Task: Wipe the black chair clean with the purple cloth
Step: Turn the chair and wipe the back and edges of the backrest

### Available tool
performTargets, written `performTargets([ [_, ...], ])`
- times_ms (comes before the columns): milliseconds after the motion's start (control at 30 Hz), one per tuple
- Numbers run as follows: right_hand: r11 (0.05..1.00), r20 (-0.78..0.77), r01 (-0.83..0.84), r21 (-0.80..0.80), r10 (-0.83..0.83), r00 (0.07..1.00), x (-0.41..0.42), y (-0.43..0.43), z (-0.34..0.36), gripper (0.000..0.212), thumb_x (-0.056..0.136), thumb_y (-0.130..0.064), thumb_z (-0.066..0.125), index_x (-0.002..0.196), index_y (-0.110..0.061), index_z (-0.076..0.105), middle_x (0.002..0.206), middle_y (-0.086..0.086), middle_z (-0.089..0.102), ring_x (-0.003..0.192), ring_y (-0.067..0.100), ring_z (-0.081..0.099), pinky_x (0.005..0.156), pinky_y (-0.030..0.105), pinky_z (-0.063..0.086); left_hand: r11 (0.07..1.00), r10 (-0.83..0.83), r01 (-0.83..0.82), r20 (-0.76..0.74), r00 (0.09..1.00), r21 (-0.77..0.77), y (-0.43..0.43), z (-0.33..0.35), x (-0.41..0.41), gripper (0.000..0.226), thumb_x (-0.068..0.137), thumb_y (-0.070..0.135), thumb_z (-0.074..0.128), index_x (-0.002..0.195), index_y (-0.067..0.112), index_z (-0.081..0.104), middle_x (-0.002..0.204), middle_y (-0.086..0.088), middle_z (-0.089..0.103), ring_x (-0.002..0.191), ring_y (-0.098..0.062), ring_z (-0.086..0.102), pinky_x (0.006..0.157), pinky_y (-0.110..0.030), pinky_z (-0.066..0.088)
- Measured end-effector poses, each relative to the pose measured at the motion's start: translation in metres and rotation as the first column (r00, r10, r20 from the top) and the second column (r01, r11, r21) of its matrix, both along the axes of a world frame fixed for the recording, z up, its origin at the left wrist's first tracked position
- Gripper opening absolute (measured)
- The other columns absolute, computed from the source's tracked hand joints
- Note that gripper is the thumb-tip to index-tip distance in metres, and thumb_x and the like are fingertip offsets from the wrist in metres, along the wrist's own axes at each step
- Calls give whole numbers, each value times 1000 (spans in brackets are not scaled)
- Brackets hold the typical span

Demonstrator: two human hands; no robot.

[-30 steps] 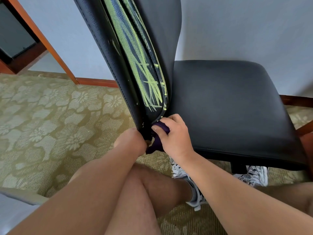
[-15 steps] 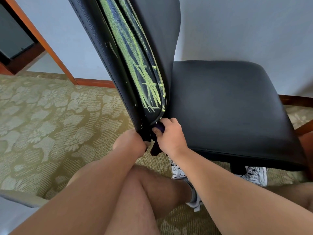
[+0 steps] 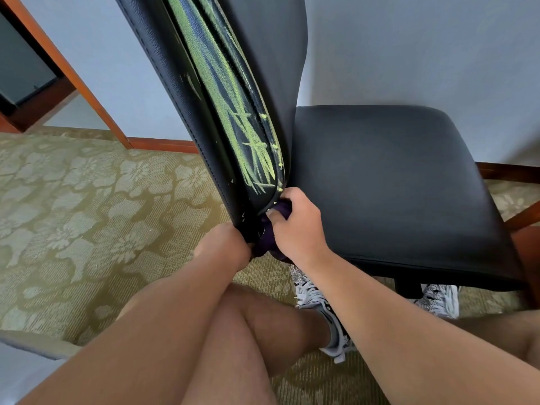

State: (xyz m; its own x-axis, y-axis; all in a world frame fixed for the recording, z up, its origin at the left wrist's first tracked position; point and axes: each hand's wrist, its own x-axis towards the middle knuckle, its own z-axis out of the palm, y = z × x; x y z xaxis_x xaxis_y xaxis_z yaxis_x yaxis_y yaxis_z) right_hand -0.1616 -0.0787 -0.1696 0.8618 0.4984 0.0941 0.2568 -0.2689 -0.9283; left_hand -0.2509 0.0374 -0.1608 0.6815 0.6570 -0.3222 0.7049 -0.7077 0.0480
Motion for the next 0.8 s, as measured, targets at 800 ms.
performTargets([
  [800,839,289,-63,-540,255,923,7,2,-31,42,92,-35,61,133,-28,57,119,0,51,107,28,45,83,39,39,997,-20,21,20,1000,-74,8,13,-1,29,79,42,70,102,24,67,85,3,62,76,-18,62,65,-32,54],
])
